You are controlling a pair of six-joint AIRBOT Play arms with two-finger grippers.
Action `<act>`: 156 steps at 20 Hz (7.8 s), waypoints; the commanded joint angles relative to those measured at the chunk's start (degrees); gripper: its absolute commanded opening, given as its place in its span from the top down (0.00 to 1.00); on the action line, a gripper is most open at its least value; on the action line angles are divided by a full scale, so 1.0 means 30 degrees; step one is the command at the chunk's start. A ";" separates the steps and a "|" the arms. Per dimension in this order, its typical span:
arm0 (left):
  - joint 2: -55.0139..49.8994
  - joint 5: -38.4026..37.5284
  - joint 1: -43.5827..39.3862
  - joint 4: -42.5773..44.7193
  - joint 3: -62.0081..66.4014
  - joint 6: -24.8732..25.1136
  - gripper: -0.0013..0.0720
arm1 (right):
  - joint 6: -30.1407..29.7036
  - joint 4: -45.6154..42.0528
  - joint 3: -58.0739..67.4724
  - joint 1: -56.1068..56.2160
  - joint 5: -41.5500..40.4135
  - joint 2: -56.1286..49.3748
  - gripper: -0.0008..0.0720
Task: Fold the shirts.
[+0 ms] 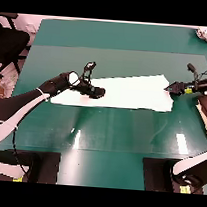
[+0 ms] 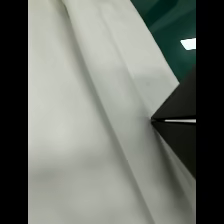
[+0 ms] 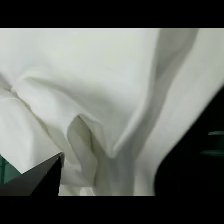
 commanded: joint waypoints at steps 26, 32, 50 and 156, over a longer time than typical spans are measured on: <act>-0.0007 0.0182 -0.0015 0.0211 0.0015 0.0015 0.95 | -0.0619 0.3308 0.0022 0.0299 0.3060 0.0022 0.01; -0.0015 0.0270 -0.0015 0.0219 0.0015 0.0015 0.95 | -0.0503 0.3191 0.0022 0.0546 0.2630 0.0022 0.12; -0.1421 0.2331 -0.1566 -0.0430 0.0015 0.0000 0.95 | 0.1647 0.5493 0.0022 0.2849 0.3198 0.4357 0.97; 0.4911 -0.3155 1.0273 0.4044 -0.1224 0.4058 0.95 | 1.4906 0.3730 1.0710 1.8374 -0.5938 -0.1173 0.97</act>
